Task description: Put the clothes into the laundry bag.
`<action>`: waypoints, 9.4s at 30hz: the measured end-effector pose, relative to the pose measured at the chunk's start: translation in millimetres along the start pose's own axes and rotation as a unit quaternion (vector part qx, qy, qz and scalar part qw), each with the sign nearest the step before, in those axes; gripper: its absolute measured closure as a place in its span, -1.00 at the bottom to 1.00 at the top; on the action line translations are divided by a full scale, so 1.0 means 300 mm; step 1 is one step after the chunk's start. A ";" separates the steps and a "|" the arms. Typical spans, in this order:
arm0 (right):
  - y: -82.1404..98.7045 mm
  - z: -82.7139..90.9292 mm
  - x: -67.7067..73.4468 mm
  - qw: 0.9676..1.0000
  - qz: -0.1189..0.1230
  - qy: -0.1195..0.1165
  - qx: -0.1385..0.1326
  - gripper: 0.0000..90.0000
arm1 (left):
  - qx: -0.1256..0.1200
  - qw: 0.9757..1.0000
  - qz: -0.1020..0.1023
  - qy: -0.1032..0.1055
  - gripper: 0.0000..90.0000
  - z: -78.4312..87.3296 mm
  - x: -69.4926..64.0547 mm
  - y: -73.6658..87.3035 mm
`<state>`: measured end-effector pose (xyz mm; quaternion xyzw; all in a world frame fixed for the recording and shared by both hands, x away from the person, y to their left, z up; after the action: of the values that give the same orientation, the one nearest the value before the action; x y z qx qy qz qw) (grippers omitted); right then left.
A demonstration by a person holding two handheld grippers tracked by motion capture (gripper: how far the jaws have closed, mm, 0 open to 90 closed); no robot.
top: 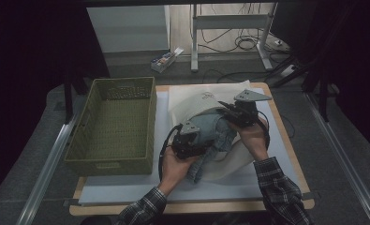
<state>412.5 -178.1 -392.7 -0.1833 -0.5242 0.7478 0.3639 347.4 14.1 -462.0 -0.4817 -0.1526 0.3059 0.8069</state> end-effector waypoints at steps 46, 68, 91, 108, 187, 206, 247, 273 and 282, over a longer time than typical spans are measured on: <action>0.003 -0.005 0.020 1.000 0.007 -0.007 0.003 0.77 | 0.022 0.997 0.051 -0.051 0.13 -0.053 0.093 -0.042; 0.016 -0.020 0.028 1.000 0.013 -0.010 0.016 0.76 | 0.040 0.993 0.075 -0.085 0.11 -0.078 0.142 -0.048; 0.029 -0.030 0.038 0.999 0.020 -0.013 0.030 0.76 | 0.062 0.987 0.093 -0.119 0.08 -0.109 0.194 -0.055; 0.035 -0.037 0.036 0.999 0.024 -0.012 0.037 0.72 | 0.085 0.988 0.058 -0.114 -0.52 -0.123 0.175 -0.039; 0.046 -0.050 0.036 0.999 0.018 -0.012 0.042 0.72 | 0.061 0.994 0.010 -0.090 0.69 0.022 0.026 0.140; 0.041 -0.042 0.040 0.999 0.018 -0.015 0.039 0.72 | 0.054 0.991 0.013 -0.118 0.69 -0.044 0.096 0.073; 0.052 -0.020 0.051 0.998 0.026 -0.014 0.050 0.69 | 0.064 0.990 0.007 -0.123 0.04 0.027 0.074 0.075; 0.133 0.035 0.070 0.996 0.040 -0.015 0.074 0.72 | 0.047 0.995 -0.030 -0.081 -0.50 0.198 -0.036 0.097; 0.151 0.040 0.093 0.996 0.045 -0.013 0.072 0.75 | 0.044 0.997 -0.019 -0.058 -0.53 0.224 -0.050 0.142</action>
<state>370.1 -173.9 -426.6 -0.1703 -0.4651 0.8015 0.3351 284.8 65.4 -465.3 -0.4243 -0.1947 0.3248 0.8225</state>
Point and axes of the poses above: each handheld gripper's, and its own axes: z roughly backward along the jaws, y roughly out of its underside, x roughly to its left, the point moved 1 cm from there along -z, roughly forward along the jaws, and after that the axes turned 7 degrees about -z, right-handed, at the moved point
